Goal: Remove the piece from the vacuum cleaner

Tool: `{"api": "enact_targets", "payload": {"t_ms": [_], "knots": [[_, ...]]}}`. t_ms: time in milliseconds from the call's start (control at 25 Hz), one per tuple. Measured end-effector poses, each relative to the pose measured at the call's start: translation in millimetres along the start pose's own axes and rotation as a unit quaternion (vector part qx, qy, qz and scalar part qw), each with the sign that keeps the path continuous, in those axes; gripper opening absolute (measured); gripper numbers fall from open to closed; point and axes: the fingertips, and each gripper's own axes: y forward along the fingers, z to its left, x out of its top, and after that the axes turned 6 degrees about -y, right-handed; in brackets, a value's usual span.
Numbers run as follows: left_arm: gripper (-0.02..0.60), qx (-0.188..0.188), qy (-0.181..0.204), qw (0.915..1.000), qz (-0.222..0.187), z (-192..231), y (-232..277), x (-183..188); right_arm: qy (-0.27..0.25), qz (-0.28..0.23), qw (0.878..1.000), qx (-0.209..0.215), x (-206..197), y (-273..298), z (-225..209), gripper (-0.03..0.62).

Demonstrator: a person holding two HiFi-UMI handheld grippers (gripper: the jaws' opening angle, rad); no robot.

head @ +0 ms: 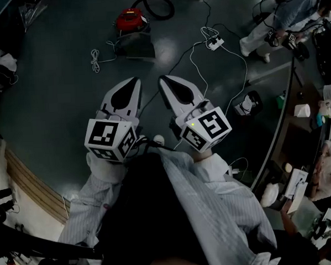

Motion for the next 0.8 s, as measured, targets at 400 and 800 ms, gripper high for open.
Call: {"api": "enact_targets", "payload": {"t_ms": [400,800], "knots": [[0.005,0.007,0.008,0.9999,0.002,-13,-1,-8,0.005,-0.007,1.0,0.01,-1,-16,0,-0.002],[0.005,0.028,-0.001,0.9996,-0.001,7,15,-15,0.018,-0.003,1.0,0.008,-13,-9,-26,-0.002]]}}
